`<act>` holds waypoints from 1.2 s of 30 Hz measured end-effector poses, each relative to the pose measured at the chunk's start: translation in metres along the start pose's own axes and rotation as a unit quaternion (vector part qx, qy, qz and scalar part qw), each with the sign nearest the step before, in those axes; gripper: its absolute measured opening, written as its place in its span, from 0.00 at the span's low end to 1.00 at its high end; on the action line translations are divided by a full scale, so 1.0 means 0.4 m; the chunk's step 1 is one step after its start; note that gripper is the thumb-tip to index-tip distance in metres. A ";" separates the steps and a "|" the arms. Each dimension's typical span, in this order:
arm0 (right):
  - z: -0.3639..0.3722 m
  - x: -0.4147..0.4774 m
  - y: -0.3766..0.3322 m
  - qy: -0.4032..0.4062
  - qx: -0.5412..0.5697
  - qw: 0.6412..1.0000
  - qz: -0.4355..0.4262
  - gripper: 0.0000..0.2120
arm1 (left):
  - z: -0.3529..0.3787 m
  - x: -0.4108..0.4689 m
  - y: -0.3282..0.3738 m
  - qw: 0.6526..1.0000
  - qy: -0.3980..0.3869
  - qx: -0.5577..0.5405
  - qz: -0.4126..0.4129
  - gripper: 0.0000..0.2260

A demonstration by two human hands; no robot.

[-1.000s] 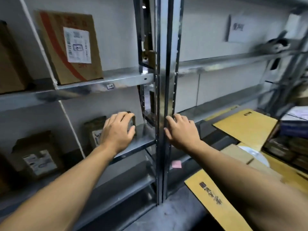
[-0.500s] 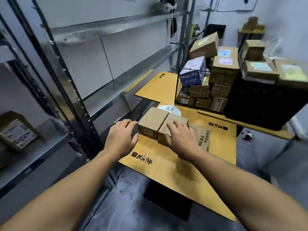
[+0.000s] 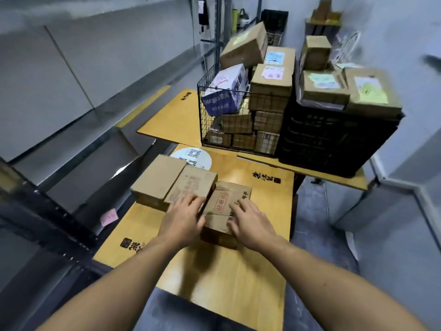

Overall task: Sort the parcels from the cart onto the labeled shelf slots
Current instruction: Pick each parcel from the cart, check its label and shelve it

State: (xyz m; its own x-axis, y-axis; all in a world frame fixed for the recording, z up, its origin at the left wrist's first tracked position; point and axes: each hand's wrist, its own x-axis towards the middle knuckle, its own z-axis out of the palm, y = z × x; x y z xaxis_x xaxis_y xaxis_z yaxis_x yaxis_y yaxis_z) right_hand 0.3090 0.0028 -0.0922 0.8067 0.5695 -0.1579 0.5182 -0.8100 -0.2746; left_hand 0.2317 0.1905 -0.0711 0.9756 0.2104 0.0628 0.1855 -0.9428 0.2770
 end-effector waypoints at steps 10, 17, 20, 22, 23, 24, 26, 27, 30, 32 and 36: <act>0.094 -0.006 0.068 -0.005 0.134 0.991 0.021 0.25 | 0.137 -0.014 0.032 0.993 -0.078 -0.081 -0.041 0.22; 0.138 -0.018 0.066 0.051 0.327 0.936 0.121 0.23 | 0.158 -0.011 0.035 0.976 -0.091 -0.164 -0.107 0.25; 0.131 -0.020 0.066 0.023 0.380 0.917 0.119 0.24 | 0.162 -0.012 0.035 0.973 -0.089 -0.178 -0.114 0.25; 0.124 -0.016 0.067 0.034 0.397 0.908 0.127 0.23 | 0.162 -0.013 0.039 0.974 -0.069 -0.185 -0.109 0.25; 0.119 -0.013 0.066 0.044 0.402 0.904 0.135 0.23 | 0.161 -0.013 0.044 0.975 -0.058 -0.191 -0.104 0.25; 0.111 -0.010 0.064 0.054 0.407 0.900 0.144 0.22 | 0.159 -0.014 0.050 0.974 -0.043 -0.199 -0.095 0.25; 0.098 -0.007 0.059 0.076 0.418 0.892 0.155 0.21 | 0.153 -0.015 0.068 0.970 -0.006 -0.231 -0.081 0.24; 0.091 -0.008 0.059 0.088 0.427 0.886 0.156 0.21 | 0.149 -0.017 0.078 0.964 0.013 -0.252 -0.079 0.24; 0.064 -0.017 0.062 0.129 0.456 0.870 0.134 0.21 | 0.127 -0.023 0.110 0.938 0.067 -0.330 -0.077 0.22; 0.041 -0.020 0.067 0.144 0.467 0.866 0.104 0.21 | 0.106 -0.021 0.119 0.910 0.098 -0.393 -0.086 0.20; -0.013 -0.019 0.086 0.173 0.460 0.870 0.041 0.21 | 0.062 -0.009 0.121 0.848 0.145 -0.495 -0.120 0.17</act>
State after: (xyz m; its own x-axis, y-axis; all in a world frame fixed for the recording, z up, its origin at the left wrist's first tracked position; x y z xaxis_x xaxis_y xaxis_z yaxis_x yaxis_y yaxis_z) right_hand 0.3223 -0.0301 -0.0956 0.9498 0.3107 0.0380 0.1360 -0.3003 -0.9441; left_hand 0.2399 0.1378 -0.0816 0.8270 0.5560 0.0834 0.0460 -0.2147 0.9756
